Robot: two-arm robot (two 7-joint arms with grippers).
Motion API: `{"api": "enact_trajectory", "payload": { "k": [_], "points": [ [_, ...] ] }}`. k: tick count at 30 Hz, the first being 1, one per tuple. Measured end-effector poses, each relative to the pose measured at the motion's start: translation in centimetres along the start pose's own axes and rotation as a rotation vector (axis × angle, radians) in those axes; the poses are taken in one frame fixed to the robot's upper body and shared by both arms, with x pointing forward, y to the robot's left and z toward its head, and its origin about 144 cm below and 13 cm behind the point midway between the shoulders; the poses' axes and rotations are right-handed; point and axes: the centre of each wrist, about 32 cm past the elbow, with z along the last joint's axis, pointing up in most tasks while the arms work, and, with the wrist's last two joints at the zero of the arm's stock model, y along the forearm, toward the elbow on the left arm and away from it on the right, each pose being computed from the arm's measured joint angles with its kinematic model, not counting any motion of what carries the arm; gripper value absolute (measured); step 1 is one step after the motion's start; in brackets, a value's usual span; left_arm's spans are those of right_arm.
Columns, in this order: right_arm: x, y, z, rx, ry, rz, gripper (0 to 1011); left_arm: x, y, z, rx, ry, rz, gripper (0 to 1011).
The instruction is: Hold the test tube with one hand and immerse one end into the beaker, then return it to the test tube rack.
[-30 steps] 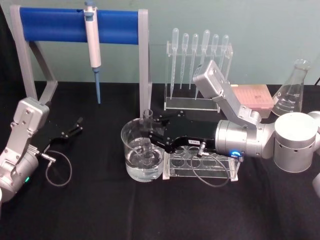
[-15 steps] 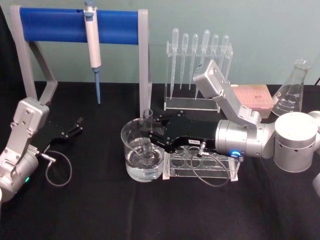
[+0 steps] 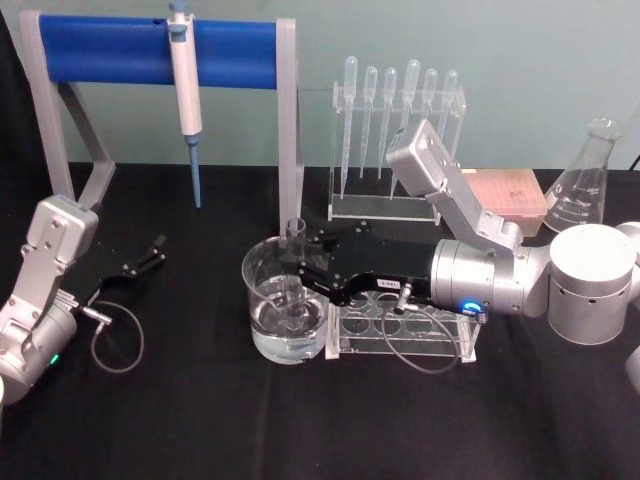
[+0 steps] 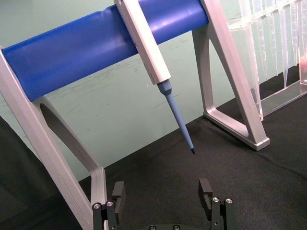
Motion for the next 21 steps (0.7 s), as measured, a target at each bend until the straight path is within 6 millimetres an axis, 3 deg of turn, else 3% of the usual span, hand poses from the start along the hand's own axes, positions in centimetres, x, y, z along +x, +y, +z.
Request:
{"api": "enact_trajectory", "payload": {
  "k": [21],
  "points": [
    [0.00, 0.00, 0.00, 0.000, 0.000, 0.000, 241, 0.00, 0.00, 0.00, 0.000, 0.000, 0.000, 1000]
  ]
}}
